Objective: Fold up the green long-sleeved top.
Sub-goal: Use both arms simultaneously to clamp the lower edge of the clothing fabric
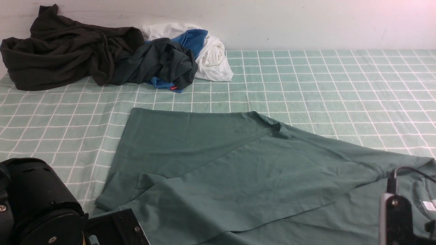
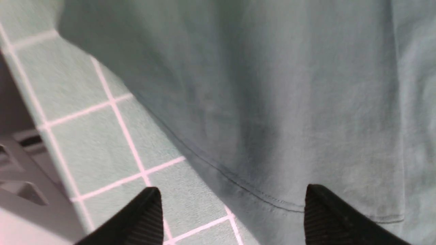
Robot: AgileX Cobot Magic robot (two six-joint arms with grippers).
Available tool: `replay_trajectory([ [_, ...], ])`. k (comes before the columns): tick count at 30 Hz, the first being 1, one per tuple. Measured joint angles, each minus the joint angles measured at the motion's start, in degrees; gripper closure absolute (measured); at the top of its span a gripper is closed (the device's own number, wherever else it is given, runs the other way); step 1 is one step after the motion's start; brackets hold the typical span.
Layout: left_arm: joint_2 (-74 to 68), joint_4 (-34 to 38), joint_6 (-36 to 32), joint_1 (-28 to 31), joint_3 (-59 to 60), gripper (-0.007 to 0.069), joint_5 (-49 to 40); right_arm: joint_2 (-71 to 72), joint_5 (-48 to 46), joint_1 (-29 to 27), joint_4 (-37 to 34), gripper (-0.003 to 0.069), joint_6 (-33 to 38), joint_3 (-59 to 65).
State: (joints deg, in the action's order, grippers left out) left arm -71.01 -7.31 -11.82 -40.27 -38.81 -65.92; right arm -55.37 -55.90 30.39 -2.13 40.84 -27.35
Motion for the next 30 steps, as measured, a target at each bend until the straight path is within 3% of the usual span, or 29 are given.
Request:
replay_trajectory([
  [6, 0.00, 1.18, -0.60, 0.25, 0.00, 0.0619, 1.88, -1.24, 11.61, 0.00, 5.70, 0.0129, 2.53, 9.06],
  [15, 0.00, 1.31, -0.60, 0.30, 0.00, 0.0619, 3.10, -6.87, 17.94, 0.00, 9.89, 0.0141, 2.18, 10.95],
  [30, 0.00, 1.35, -0.60, 0.30, 0.00, 0.0619, 3.72, -7.50, 20.73, 0.00, 10.58, 0.0330, 1.09, 10.95],
])
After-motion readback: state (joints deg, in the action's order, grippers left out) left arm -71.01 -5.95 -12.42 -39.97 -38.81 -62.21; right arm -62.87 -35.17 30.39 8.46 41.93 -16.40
